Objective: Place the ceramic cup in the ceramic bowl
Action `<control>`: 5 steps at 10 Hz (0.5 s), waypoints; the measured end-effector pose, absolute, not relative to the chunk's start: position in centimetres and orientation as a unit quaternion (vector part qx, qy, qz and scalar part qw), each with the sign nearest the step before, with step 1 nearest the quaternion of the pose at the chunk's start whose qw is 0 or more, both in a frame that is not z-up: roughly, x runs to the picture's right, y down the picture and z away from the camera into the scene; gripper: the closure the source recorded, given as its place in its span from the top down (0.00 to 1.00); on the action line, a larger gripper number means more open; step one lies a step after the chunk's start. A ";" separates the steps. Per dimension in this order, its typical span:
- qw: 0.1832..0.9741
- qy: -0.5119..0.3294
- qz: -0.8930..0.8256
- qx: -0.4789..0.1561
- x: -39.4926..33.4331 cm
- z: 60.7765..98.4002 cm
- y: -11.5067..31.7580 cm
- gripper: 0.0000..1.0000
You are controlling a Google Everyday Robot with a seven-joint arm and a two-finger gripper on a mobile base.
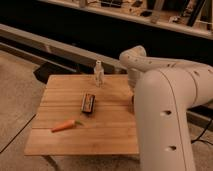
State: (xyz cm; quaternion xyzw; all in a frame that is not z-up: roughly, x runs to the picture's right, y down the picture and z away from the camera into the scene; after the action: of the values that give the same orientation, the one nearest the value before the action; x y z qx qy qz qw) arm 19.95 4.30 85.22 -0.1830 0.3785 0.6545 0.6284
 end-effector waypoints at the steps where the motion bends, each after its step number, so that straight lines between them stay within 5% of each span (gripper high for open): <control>1: 0.628 0.379 0.655 -0.182 19.9 85.3 4.3 0.62; 5: 0.625 0.386 0.654 -0.180 19.8 85.4 4.8 0.63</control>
State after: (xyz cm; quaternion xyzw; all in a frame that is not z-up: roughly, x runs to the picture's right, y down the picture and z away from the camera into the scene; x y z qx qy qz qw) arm 19.81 4.76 85.35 -0.1802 0.3856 0.6542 0.6252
